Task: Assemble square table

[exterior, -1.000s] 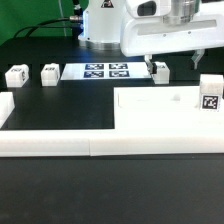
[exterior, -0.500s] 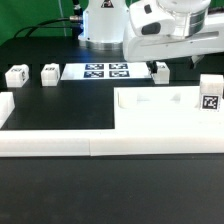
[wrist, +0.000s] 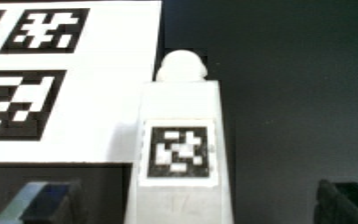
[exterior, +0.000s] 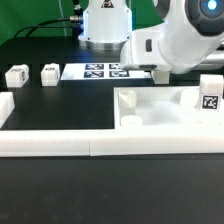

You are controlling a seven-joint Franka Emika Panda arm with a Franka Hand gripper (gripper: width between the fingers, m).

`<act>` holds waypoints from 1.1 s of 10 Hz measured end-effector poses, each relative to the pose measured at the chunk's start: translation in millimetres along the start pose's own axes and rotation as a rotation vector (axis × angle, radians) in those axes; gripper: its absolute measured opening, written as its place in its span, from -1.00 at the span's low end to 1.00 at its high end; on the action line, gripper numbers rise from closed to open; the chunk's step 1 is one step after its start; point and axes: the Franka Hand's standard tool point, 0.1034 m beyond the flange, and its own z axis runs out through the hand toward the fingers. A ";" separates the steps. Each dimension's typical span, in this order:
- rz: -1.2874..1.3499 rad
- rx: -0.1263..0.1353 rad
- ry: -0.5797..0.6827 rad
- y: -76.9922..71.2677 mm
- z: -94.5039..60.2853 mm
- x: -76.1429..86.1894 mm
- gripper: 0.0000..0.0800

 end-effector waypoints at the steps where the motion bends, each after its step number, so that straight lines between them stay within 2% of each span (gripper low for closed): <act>1: 0.001 0.001 0.005 0.4 0.1 0.6 0.62; 5: 0.019 0.008 0.023 7.4 10.4 6.1 0.62; 7: 0.021 0.011 0.024 8.6 9.7 6.9 -0.03; 8: 0.022 0.012 0.024 9.2 9.8 7.1 -0.03; 9: 0.022 0.013 0.024 9.7 9.7 7.2 -0.27; 11: 0.024 0.015 0.024 10.6 9.5 7.3 -0.27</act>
Offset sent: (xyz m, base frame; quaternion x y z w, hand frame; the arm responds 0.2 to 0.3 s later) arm -0.0147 -0.0062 -0.0123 -0.0042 0.0241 0.0067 0.9997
